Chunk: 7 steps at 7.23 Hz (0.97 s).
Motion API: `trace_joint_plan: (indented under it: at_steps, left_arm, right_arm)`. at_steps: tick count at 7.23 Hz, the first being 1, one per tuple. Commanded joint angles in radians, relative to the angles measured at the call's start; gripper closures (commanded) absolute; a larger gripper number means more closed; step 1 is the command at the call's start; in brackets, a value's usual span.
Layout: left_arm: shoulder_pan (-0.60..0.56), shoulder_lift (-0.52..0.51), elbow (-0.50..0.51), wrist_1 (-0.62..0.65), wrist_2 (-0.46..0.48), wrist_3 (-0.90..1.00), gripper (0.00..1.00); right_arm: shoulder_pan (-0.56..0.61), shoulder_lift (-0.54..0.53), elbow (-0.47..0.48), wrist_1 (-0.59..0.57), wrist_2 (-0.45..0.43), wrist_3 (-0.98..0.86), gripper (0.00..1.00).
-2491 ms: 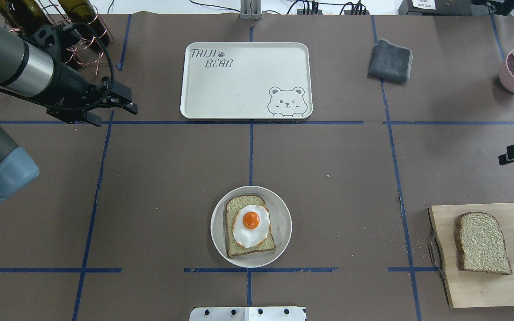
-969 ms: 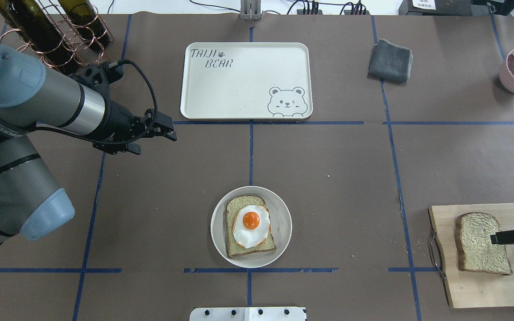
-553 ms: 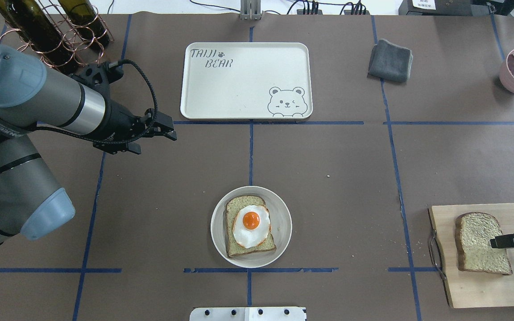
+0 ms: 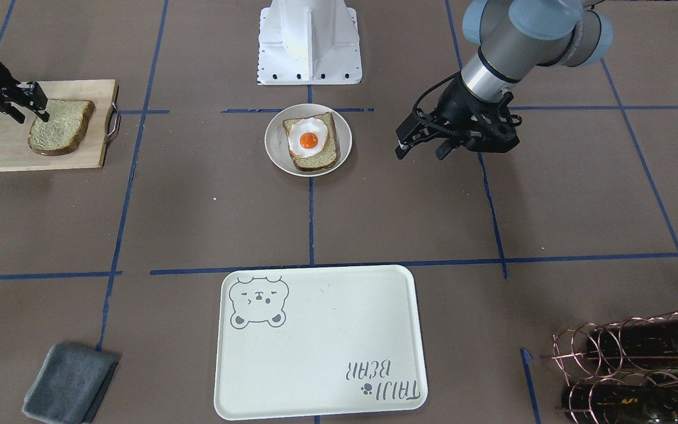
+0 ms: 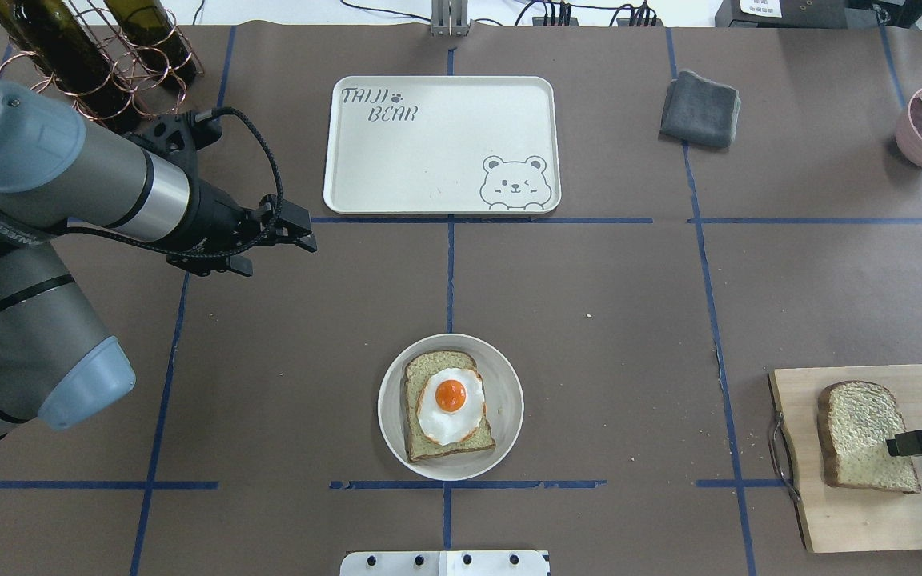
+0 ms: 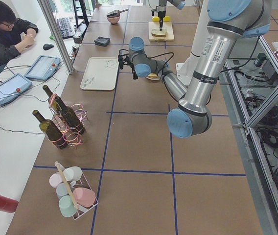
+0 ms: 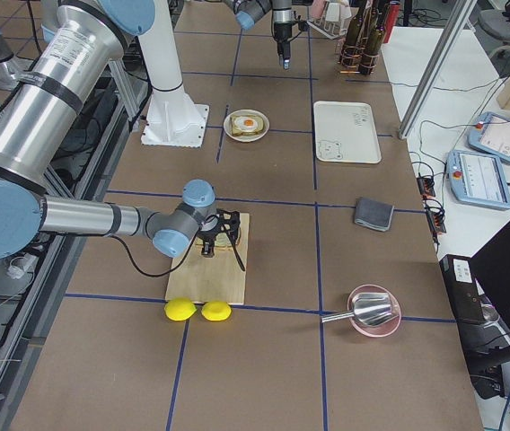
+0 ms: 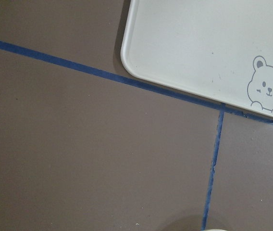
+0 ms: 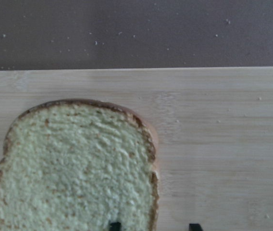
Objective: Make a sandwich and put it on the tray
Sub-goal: 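Grasp the bread slice with the right gripper and lift it off the board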
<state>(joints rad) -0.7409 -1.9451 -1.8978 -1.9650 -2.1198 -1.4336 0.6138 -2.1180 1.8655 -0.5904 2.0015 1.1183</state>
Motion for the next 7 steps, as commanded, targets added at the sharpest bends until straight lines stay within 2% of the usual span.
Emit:
trace_joint_plan:
  at_steps: [1, 5, 7]
  left_arm:
    - [0.0, 0.0, -0.001, 0.0, 0.0, 0.001, 0.0]
    - [0.0, 0.002, 0.002, 0.0, 0.001, 0.002, 0.0]
    - [0.0, 0.002, 0.002, 0.0, 0.0, 0.004, 0.0]
  right_arm:
    - [-0.005, 0.001, -0.002, 0.0, 0.002, -0.003, 1.0]
    - [-0.006, 0.01, 0.009, 0.006, 0.002, -0.005, 1.0]
    - [0.004, 0.001, 0.021, 0.113, 0.003, -0.005, 1.0]
